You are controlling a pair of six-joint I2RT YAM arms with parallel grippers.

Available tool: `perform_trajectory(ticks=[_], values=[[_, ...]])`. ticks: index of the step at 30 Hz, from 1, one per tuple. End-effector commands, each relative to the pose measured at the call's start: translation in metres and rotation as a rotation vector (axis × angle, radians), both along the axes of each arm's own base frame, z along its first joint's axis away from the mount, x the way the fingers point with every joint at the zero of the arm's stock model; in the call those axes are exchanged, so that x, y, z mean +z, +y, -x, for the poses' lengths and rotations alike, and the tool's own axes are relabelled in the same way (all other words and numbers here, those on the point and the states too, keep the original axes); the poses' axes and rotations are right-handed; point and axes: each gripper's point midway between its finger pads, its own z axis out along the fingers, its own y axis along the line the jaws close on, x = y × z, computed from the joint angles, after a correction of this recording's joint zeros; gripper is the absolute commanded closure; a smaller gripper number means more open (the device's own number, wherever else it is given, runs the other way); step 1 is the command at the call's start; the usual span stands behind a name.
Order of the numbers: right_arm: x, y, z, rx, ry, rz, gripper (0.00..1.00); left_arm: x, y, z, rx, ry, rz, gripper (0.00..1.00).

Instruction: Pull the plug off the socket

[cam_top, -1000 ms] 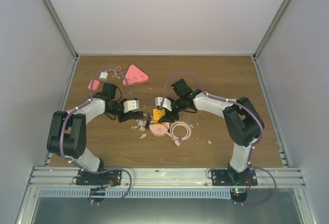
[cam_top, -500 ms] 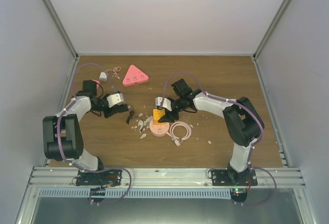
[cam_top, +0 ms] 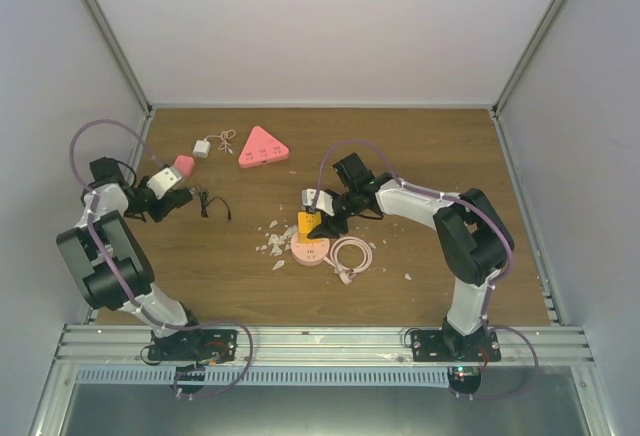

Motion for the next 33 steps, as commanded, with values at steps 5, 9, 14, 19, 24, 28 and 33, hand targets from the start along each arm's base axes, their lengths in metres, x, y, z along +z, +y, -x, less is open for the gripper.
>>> perform_trajectory(ticks=[5, 9, 14, 19, 24, 28, 33], values=[[-0.065, -0.050, 0.027, -0.053, 0.160, 0.277, 0.99, -0.020, 0.054, 0.002, 0.159, 0.015, -0.030, 0.95], [-0.065, -0.050, 0.027, -0.053, 0.159, 0.274, 0.99, -0.034, 0.061, 0.009, 0.189, 0.041, -0.040, 0.92], [-0.063, -0.049, 0.026, -0.054, 0.156, 0.269, 0.99, -0.047, 0.060, 0.014, 0.195, 0.072, -0.037, 0.89], [-0.063, -0.048, 0.027, -0.052, 0.161, 0.266, 0.99, -0.060, 0.056, 0.019, 0.199, 0.101, -0.020, 0.85], [-0.061, -0.048, 0.027, -0.051, 0.161, 0.261, 0.97, -0.074, 0.052, 0.032, 0.187, 0.155, -0.031, 0.72], [-0.061, -0.047, 0.027, -0.051, 0.161, 0.258, 0.96, -0.069, 0.047, 0.038, 0.166, 0.174, -0.028, 0.45], [-0.058, -0.046, 0.026, -0.052, 0.158, 0.250, 0.93, -0.049, 0.042, 0.040, 0.146, 0.138, -0.027, 0.20]])
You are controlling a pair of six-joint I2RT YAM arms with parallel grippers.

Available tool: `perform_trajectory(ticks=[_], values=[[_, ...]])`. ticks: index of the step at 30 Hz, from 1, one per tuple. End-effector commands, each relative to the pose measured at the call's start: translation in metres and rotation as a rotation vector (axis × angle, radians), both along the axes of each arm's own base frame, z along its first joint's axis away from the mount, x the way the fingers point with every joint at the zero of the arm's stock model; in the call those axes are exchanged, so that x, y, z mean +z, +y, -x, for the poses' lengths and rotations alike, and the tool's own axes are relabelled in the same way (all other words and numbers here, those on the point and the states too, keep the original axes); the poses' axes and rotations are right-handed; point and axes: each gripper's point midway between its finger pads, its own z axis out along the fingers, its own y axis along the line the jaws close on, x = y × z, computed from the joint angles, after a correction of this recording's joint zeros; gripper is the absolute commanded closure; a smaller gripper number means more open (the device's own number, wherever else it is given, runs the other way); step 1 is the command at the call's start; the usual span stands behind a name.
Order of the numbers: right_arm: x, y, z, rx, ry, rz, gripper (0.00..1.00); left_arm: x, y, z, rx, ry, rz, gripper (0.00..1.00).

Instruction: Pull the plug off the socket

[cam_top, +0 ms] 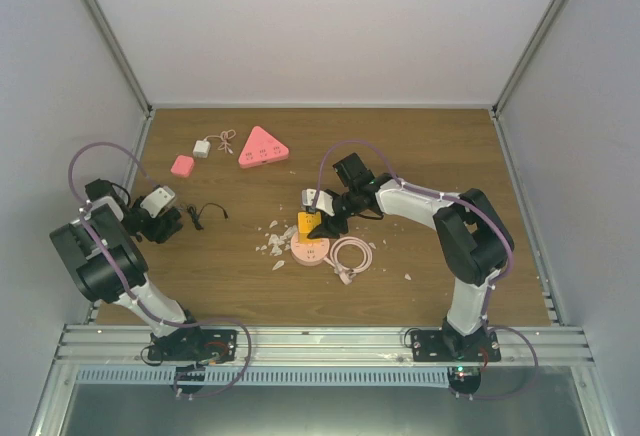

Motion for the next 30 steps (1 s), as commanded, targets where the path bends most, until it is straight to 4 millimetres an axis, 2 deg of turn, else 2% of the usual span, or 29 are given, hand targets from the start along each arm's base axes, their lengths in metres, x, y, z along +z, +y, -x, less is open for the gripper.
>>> perform_trajectory(ticks=[1, 3, 5, 11, 15, 19, 21, 23, 26, 29, 30], values=[[-0.057, -0.046, 0.026, -0.053, 0.157, 0.248, 0.93, 0.022, -0.006, 0.004, -0.024, -0.041, -0.006, 0.13], [-0.057, -0.046, 0.026, -0.054, 0.158, 0.247, 0.90, 0.031, -0.007, 0.004, -0.028, -0.056, -0.002, 0.05], [-0.056, -0.045, 0.026, -0.052, 0.157, 0.244, 0.89, 0.041, -0.010, 0.003, -0.033, -0.072, 0.006, 0.02], [-0.054, -0.045, 0.026, -0.051, 0.155, 0.239, 0.83, 0.066, -0.022, 0.006, -0.093, -0.128, 0.000, 0.03], [-0.052, -0.044, 0.026, -0.051, 0.153, 0.233, 0.77, 0.081, -0.046, 0.013, -0.169, -0.156, -0.007, 0.03], [-0.050, -0.043, 0.025, -0.054, 0.155, 0.227, 0.61, 0.101, -0.089, 0.017, -0.274, -0.194, 0.020, 0.03], [-0.046, -0.041, 0.025, -0.055, 0.153, 0.217, 0.47, 0.109, -0.111, 0.018, -0.321, -0.206, 0.029, 0.02], [-0.037, -0.038, 0.023, -0.056, 0.144, 0.196, 0.35, 0.115, -0.132, 0.020, -0.366, -0.214, 0.028, 0.01], [-0.019, -0.032, 0.019, -0.059, 0.119, 0.154, 0.23, 0.119, -0.161, 0.023, -0.423, -0.214, 0.044, 0.01], [0.000, -0.027, 0.015, -0.063, 0.088, 0.106, 0.02, 0.120, -0.186, 0.026, -0.473, -0.198, 0.068, 0.01], [0.006, -0.025, 0.014, -0.063, 0.077, 0.089, 0.01, 0.120, -0.194, 0.028, -0.493, -0.190, 0.077, 0.01]])
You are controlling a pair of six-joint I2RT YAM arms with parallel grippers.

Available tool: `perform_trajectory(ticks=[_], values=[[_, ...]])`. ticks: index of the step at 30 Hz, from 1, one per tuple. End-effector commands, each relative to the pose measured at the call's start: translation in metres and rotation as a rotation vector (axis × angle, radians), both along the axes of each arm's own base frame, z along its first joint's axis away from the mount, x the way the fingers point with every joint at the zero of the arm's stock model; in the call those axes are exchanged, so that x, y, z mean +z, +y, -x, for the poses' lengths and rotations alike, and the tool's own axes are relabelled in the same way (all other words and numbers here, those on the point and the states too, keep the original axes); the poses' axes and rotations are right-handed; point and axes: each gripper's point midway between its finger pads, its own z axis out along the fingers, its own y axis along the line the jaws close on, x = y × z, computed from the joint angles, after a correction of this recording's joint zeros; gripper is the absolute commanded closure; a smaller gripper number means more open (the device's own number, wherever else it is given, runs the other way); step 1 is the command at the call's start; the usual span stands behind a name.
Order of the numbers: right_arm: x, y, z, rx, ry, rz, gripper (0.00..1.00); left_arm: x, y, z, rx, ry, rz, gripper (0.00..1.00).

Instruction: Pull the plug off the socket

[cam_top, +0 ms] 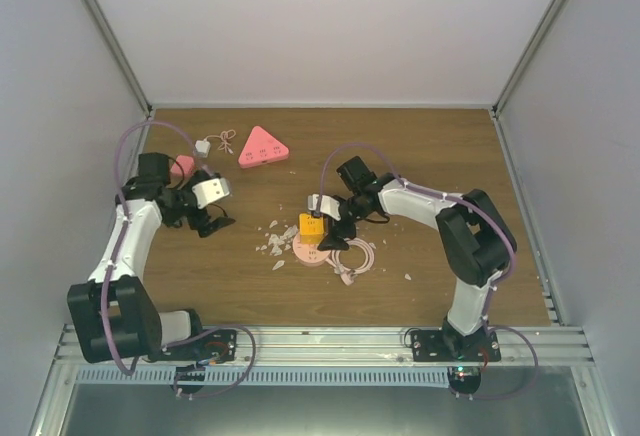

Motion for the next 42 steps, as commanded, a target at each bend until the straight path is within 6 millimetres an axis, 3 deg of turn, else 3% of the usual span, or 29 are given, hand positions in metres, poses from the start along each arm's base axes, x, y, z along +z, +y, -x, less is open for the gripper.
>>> perform_trajectory(ticks=[1, 6, 13, 21, 26, 32, 36, 42], values=[[0.024, -0.004, 0.003, -0.021, -0.005, -0.023, 0.00, -0.001, -0.035, 0.011, -0.052, 0.061, 0.053, 0.01], [0.050, -0.008, 0.001, -0.041, -0.021, -0.095, 0.00, -0.004, -0.080, 0.024, -0.162, 0.092, 0.061, 0.01], [0.077, -0.031, 0.003, -0.149, -0.013, -0.190, 0.00, -0.013, -0.147, 0.038, -0.292, 0.117, 0.029, 0.01], [0.106, -0.050, 0.015, -0.254, -0.055, -0.254, 0.01, -0.043, -0.198, 0.033, -0.330, 0.103, -0.069, 0.02], [0.106, -0.056, 0.023, -0.263, -0.112, -0.281, 0.00, -0.057, -0.211, 0.021, -0.300, 0.072, -0.118, 0.03], [0.104, -0.057, 0.033, -0.222, -0.128, -0.304, 0.01, -0.053, -0.219, 0.007, -0.281, 0.051, -0.123, 0.03], [0.101, -0.057, 0.041, -0.183, -0.125, -0.319, 0.03, -0.063, -0.221, 0.005, -0.296, 0.077, -0.150, 0.01], [0.098, -0.056, 0.051, -0.132, -0.130, -0.331, 0.08, -0.073, -0.227, 0.008, -0.315, 0.133, -0.134, 0.13]])
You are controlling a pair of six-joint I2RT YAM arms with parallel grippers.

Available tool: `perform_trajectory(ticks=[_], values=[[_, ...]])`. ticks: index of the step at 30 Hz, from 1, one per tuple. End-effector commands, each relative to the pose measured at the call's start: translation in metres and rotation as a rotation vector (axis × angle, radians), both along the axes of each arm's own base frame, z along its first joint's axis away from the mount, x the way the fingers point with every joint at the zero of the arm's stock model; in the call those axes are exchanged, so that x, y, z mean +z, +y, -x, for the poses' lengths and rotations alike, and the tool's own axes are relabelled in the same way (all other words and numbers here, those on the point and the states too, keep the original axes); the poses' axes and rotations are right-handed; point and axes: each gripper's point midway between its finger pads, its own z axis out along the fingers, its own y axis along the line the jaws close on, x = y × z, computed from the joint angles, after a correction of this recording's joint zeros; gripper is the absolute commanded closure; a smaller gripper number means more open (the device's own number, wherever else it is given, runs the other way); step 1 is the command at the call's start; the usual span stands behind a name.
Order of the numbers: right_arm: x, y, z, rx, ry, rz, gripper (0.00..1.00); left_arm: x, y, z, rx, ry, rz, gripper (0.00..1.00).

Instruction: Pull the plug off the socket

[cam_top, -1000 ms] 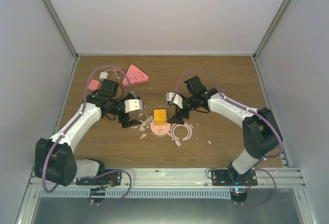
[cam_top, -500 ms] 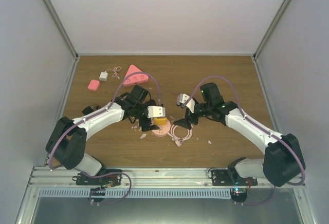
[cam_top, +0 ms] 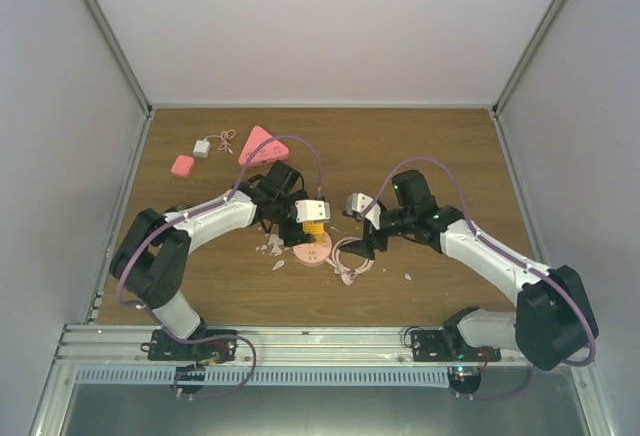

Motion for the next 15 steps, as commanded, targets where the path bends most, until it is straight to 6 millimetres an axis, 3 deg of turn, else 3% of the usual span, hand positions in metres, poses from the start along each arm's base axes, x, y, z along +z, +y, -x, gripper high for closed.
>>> perform_trajectory(ticks=[1, 7, 9, 15], values=[[0.005, 0.001, 0.009, 0.058, -0.049, -0.032, 0.09, 0.004, -0.011, -0.001, -0.014, 0.013, 0.034, 0.16], [-0.002, 0.006, 0.011, 0.089, -0.095, -0.002, 0.22, -0.001, -0.009, -0.003, 0.020, 0.028, 0.033, 0.46], [-0.007, 0.009, 0.011, 0.105, -0.116, 0.021, 0.27, -0.002, -0.008, -0.002, 0.031, 0.044, 0.039, 0.52], [-0.019, 0.021, 0.005, 0.117, -0.198, 0.086, 0.54, -0.009, -0.005, -0.001, 0.086, 0.080, 0.043, 0.63]])
